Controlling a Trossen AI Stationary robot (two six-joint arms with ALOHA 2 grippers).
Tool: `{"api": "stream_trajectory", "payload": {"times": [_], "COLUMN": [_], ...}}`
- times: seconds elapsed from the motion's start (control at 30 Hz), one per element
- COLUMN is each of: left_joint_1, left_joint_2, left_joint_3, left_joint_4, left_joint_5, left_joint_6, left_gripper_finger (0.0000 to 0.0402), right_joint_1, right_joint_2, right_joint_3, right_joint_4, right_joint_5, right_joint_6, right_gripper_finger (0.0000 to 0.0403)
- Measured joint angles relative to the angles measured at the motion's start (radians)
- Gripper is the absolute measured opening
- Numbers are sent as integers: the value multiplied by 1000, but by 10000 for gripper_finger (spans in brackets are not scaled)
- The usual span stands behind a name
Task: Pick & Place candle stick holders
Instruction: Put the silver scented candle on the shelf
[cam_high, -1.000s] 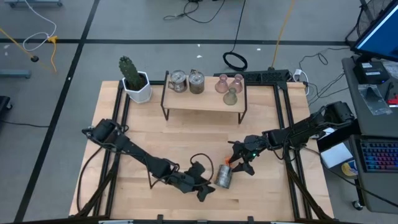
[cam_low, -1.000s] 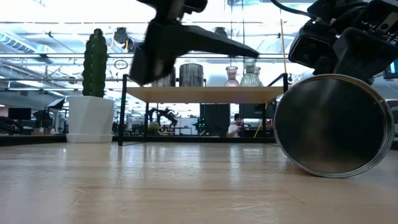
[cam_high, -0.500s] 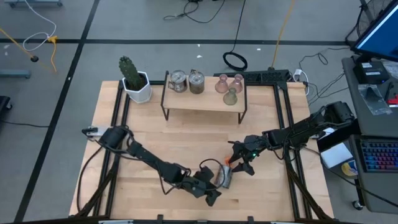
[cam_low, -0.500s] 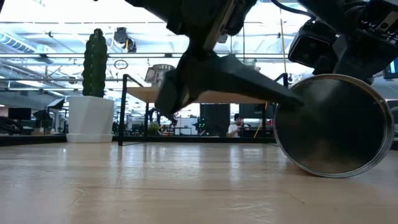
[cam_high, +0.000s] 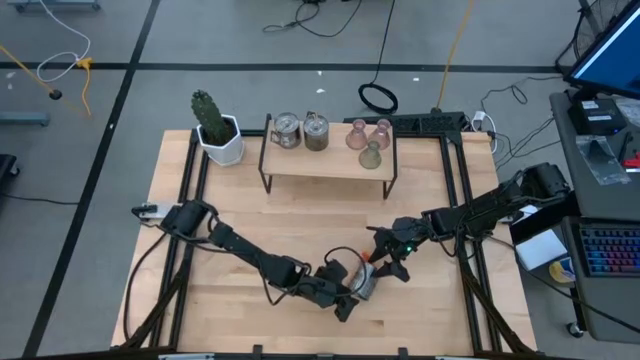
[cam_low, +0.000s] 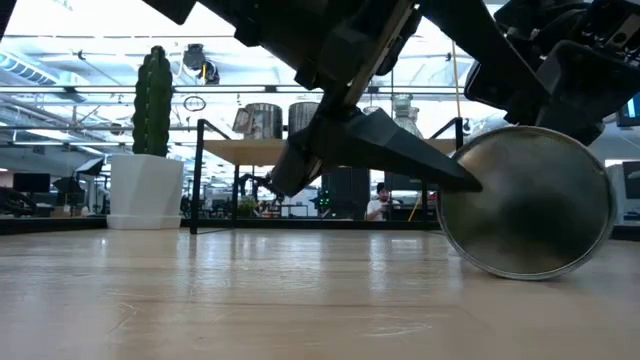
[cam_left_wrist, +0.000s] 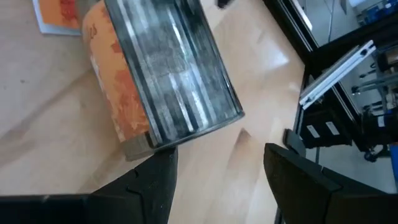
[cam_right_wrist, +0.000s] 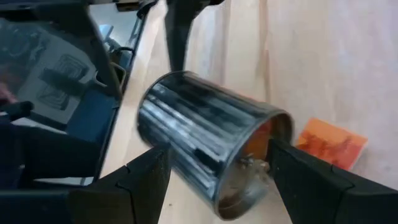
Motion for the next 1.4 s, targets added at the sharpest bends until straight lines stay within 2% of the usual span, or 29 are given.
{"api": "stream_trajectory", "payload": {"times": [0.23, 0.63, 0.83, 1.4], "left_joint_1": [26, 46, 46, 49], "left_joint_2": [0, -1, -1, -1], "left_joint_3": [0, 0, 0, -2], "left_joint_4": [-7, -13, -14, -36], "left_joint_5": [11, 24, 3, -54], "left_joint_6": [7, 5, -1, 5], "left_gripper_finger": [237, 237, 237, 237], "right_joint_1": [0, 0, 0, 1], "right_joint_2": [0, -1, -2, 0], "right_joint_3": [0, 0, 0, -3], "right_joint_4": [-3, -22, -22, 8], "right_joint_5": [-38, -67, -70, -73], "right_joint_6": [12, 48, 86, 160], "right_gripper_finger": [238, 109, 64, 3]}}
